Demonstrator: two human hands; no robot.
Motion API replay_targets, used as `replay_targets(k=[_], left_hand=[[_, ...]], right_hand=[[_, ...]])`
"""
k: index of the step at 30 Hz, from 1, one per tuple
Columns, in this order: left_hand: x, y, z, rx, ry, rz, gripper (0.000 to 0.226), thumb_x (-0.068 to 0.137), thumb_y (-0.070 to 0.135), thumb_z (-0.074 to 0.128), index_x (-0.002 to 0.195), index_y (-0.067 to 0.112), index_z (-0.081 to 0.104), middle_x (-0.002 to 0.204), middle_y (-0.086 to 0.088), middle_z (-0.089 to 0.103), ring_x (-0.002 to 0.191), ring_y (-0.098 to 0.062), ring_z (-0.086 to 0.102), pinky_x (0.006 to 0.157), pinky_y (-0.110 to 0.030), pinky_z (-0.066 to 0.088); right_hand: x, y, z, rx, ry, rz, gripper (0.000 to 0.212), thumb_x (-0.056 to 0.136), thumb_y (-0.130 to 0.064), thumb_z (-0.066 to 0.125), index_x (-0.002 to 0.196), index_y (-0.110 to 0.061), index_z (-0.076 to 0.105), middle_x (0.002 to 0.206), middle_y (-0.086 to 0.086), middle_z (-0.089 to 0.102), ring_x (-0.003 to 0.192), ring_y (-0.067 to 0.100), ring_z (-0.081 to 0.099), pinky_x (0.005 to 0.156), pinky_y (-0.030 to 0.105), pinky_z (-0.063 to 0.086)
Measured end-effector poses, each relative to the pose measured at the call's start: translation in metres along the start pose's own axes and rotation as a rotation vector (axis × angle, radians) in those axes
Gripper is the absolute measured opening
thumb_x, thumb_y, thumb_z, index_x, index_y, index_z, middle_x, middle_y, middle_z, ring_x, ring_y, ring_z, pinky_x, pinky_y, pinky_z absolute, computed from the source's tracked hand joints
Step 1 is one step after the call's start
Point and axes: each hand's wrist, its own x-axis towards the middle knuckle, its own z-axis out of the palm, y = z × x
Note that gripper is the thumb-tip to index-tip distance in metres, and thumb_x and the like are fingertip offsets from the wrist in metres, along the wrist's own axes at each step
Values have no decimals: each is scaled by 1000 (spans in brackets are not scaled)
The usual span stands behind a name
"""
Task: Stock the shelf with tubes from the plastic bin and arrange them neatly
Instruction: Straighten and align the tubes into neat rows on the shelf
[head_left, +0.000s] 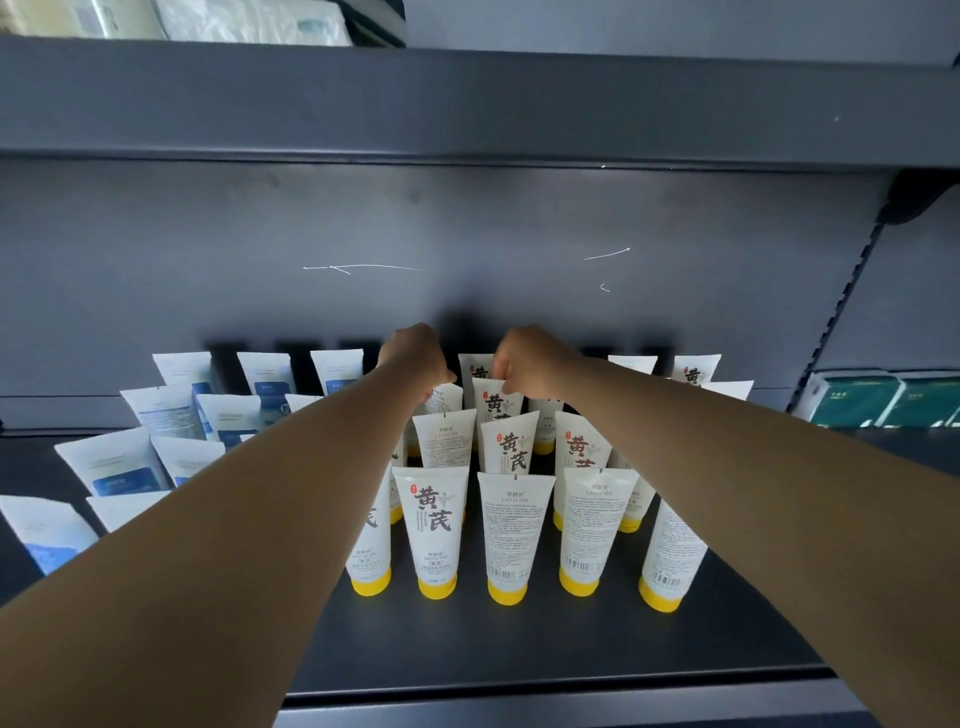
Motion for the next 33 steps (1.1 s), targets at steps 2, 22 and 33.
replay_targets(k=[2,22,33], left_hand=[[1,0,0,-3,-2,-3,21,84,24,66,91,6,58,85,-12,70,91,-26,69,82,-33,56],[1,6,5,135,-76,43,30,82,12,67,111,4,63,102,-11,70,93,-24,68,84,-29,55],[-2,7,9,222,-94,204,30,81,8,68,111,8,69,117,-6,66,104,-24,62,95,-34,50]], right_hand=[[1,-1,-1,-11,-8,-4,26,80,-3,70,105,-8,72,110,8,70,103,23,64,89,29,48],[-17,42,-18,-52,-1,124,24,77,-3,72,101,-10,74,105,8,71,95,24,65,78,23,44],[-23,50,-21,-37,-2,122,23,78,-4,72,101,-8,74,105,8,72,95,23,65,76,21,40]])
